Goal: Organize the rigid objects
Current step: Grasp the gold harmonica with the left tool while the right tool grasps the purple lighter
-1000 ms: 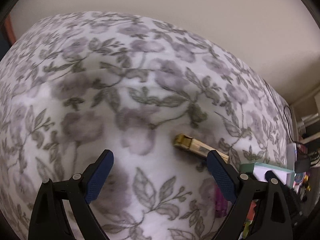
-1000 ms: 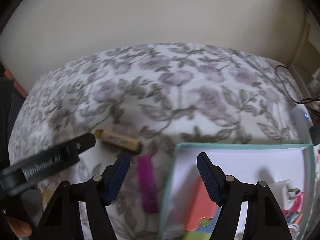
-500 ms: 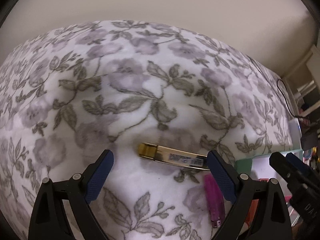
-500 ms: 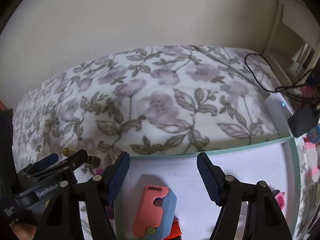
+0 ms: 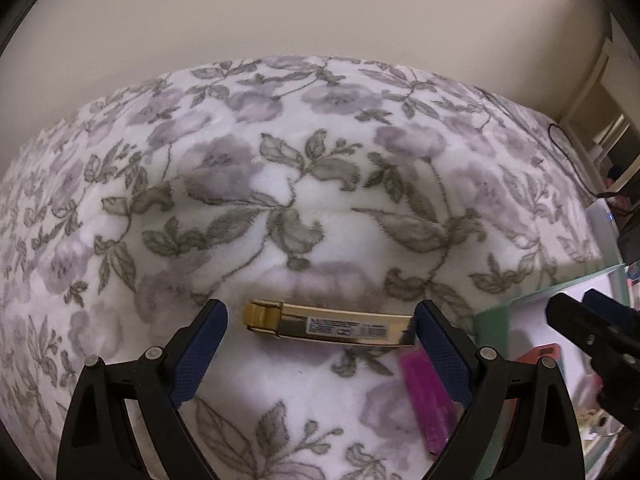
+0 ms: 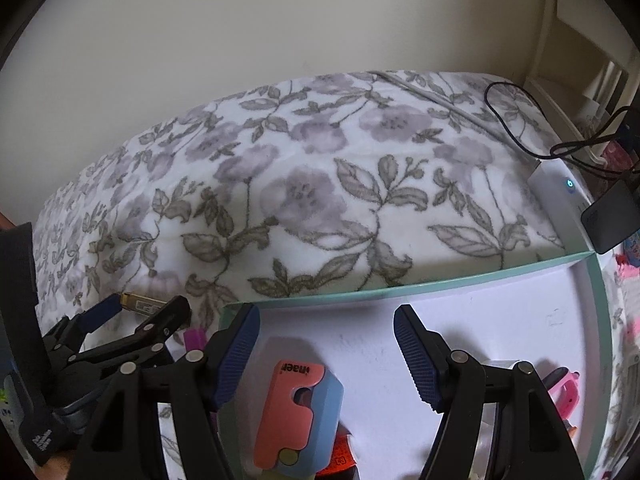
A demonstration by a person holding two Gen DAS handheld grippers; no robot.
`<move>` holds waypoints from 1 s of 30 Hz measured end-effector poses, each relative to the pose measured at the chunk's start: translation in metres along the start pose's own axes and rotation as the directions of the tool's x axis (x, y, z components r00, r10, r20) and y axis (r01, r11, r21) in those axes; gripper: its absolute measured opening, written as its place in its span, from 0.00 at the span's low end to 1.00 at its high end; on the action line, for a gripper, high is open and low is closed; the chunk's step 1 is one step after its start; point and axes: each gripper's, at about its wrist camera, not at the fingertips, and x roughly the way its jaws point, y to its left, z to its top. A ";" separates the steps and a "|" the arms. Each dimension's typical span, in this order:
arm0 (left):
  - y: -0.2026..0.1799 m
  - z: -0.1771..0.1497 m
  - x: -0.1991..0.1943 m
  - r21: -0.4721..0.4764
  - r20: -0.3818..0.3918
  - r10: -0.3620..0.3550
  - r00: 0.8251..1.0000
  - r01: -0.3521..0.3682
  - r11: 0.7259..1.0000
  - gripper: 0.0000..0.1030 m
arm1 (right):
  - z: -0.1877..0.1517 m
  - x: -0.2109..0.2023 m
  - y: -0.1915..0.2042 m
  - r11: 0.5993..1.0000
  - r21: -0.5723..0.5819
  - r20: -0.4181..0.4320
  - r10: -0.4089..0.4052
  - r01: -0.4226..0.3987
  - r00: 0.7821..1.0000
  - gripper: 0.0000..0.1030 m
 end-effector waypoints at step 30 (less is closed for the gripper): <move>0.011 0.000 -0.003 -0.012 -0.008 -0.050 0.999 0.050 0.999 0.80 | -0.005 0.006 0.009 1.000 -0.028 -0.040 0.011 -0.012 0.999 0.71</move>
